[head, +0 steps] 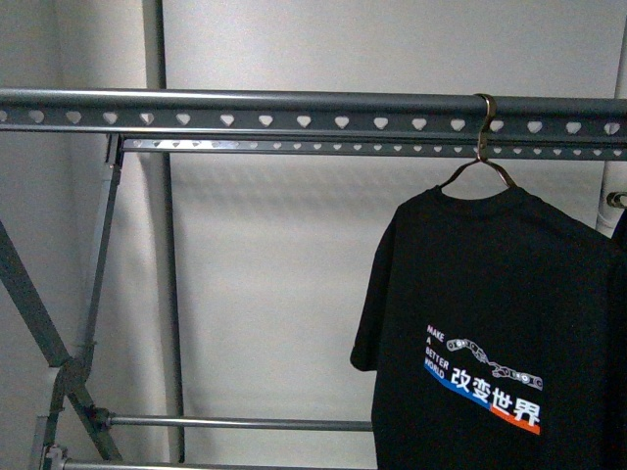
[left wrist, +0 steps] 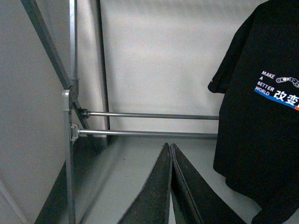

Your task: Hang clothes on hanger

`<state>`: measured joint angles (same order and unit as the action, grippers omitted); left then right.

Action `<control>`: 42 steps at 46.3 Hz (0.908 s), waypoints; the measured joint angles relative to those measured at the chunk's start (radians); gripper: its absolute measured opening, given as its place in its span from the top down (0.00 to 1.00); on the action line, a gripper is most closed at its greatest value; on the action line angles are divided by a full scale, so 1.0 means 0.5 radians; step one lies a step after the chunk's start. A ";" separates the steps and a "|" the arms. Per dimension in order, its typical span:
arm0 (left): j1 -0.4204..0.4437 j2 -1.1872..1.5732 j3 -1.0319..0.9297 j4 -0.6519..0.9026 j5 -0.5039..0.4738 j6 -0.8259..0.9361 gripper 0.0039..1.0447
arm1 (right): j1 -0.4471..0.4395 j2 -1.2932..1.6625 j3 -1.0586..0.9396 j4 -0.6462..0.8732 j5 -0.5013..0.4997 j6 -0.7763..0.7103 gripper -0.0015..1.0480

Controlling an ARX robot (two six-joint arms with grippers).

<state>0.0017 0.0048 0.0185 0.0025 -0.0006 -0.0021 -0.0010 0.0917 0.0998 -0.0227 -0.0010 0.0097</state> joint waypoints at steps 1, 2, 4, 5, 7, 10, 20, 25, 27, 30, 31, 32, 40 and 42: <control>0.000 -0.001 0.000 0.000 0.001 0.000 0.97 | 0.000 -0.005 -0.008 0.003 0.000 -0.003 0.69; 0.000 -0.001 0.000 0.000 -0.001 0.000 0.97 | 0.000 -0.011 -0.015 0.005 0.000 -0.004 0.73; 0.000 -0.001 0.000 0.000 0.000 0.000 0.97 | 0.000 -0.028 -0.026 0.012 -0.001 -0.007 0.81; 0.000 -0.001 0.000 0.000 0.000 0.000 0.97 | 0.000 -0.034 -0.029 0.014 -0.001 -0.008 0.84; 0.000 -0.001 0.000 0.000 0.000 0.000 0.97 | 0.000 -0.045 -0.034 0.018 -0.001 -0.009 0.91; 0.000 -0.001 0.000 0.000 0.000 0.000 0.97 | 0.000 -0.061 -0.053 0.021 0.000 -0.014 0.98; 0.000 -0.001 0.000 0.000 0.000 0.000 0.97 | 0.000 -0.109 -0.109 0.028 0.000 -0.015 0.98; 0.000 -0.001 0.000 0.000 0.000 0.000 0.97 | 0.000 -0.172 -0.186 0.038 0.000 -0.015 0.98; 0.000 -0.001 0.000 0.000 0.000 0.000 0.97 | 0.000 -0.172 -0.186 0.037 0.000 -0.015 0.98; 0.000 -0.001 0.000 0.000 0.000 0.000 0.97 | 0.000 -0.175 -0.186 0.038 0.000 -0.015 0.98; 0.000 -0.001 0.000 0.000 0.000 0.000 0.97 | 0.000 -0.175 -0.186 0.038 -0.001 -0.015 0.98; 0.000 -0.001 0.000 0.000 0.000 0.000 0.97 | 0.000 -0.175 -0.186 0.038 0.000 -0.015 0.98; 0.000 -0.001 0.000 0.000 0.000 0.000 0.97 | 0.000 -0.175 -0.186 0.038 0.000 -0.015 0.98; 0.000 -0.001 0.000 0.000 0.000 0.000 0.97 | 0.000 -0.175 -0.186 0.038 0.000 -0.015 0.98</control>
<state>0.0017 0.0044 0.0185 0.0025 -0.0006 -0.0021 -0.0010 0.0044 0.0067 -0.0036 -0.0010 0.0021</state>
